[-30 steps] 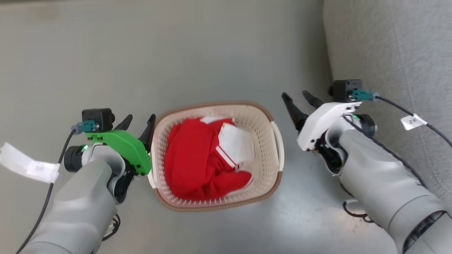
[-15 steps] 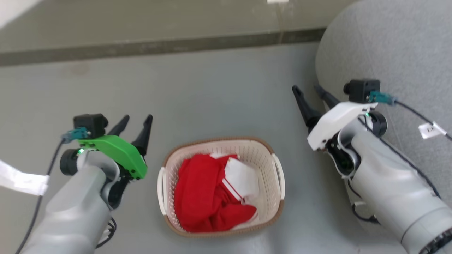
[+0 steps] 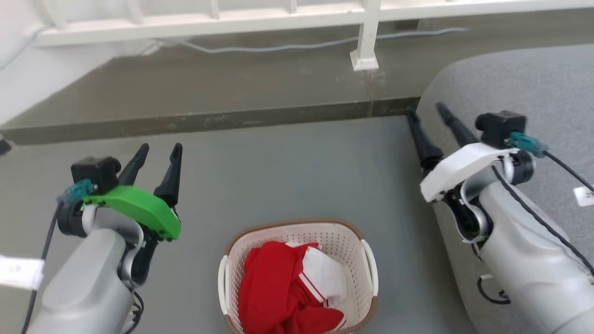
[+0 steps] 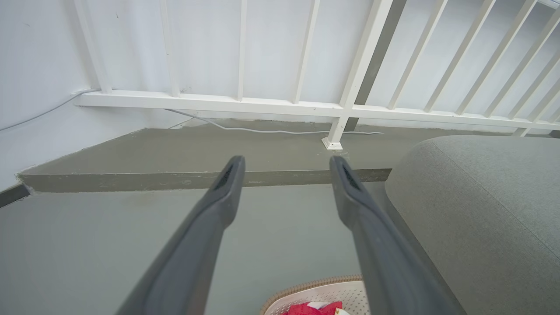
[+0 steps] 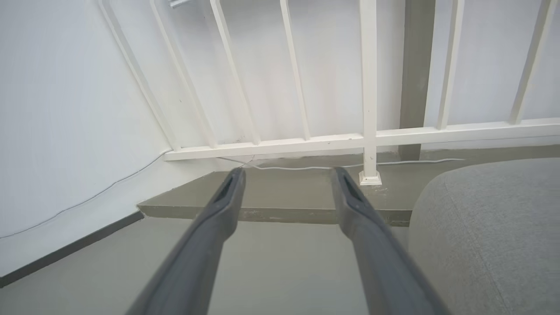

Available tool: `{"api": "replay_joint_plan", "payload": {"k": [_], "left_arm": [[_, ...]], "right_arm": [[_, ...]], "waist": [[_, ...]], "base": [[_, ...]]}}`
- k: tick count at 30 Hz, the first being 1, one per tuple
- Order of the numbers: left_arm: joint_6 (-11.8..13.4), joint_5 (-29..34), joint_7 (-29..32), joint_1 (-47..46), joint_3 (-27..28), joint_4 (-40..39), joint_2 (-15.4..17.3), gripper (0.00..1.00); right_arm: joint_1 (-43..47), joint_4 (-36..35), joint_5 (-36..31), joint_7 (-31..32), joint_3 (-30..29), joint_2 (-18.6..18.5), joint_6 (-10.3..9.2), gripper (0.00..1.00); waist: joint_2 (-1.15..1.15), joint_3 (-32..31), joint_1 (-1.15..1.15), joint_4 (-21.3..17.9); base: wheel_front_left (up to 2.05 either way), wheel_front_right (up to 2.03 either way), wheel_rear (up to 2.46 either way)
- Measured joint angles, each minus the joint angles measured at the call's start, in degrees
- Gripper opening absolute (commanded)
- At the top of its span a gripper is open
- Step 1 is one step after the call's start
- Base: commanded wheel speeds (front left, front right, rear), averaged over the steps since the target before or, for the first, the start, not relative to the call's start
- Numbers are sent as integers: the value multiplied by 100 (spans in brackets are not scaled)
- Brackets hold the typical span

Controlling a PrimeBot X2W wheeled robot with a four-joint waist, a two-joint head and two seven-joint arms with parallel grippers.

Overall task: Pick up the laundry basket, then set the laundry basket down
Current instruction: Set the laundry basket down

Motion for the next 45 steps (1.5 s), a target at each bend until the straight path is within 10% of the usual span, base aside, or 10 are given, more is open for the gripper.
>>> {"api": "replay_joint_plan", "payload": {"k": [16,45], "left_arm": [[573,853,0,1564,1244,-1624,-48,100],[465,1793,0,2934,1982,-2871,-454,100]], "right_arm": [[1270,-1590,-936,-8,-818,-59,-449,100],[2219,-2366,-1573,-9,-1299,108,-488,100]], "waist": [[0,-242,0,-18],[0,-214,0,-18]], "base": [[0,0,0],[0,0,0]]}}
